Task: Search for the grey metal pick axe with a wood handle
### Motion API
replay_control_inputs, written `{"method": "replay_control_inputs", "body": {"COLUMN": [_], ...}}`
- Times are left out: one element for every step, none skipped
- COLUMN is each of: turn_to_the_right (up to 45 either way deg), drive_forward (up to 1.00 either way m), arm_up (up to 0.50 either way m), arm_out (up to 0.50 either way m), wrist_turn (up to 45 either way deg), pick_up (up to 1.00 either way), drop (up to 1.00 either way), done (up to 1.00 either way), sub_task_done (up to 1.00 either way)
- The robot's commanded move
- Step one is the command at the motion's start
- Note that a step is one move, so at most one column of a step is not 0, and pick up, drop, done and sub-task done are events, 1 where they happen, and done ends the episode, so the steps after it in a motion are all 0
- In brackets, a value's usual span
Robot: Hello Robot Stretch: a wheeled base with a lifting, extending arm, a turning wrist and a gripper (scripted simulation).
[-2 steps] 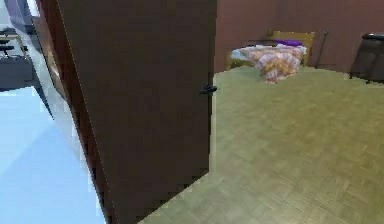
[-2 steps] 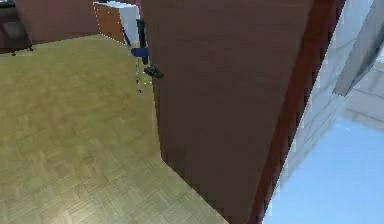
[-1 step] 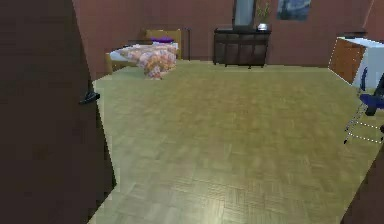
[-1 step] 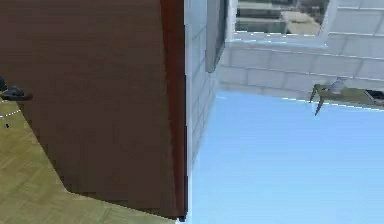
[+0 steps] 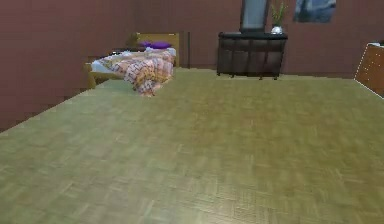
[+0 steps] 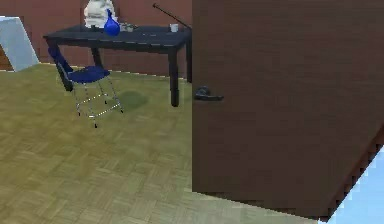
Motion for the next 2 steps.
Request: {"method": "replay_control_inputs", "body": {"turn_to_the_right": [0.0, 0.0], "drive_forward": [1.00, 1.00], "arm_up": [0.00, 0.00], "arm_out": [0.00, 0.00], "wrist_turn": [0.0, 0.0], "pick_up": [0.00, 0.00], "drop": [0.00, 0.00], "done": [0.00, 0.00], "sub_task_done": [0.00, 0.00]}}
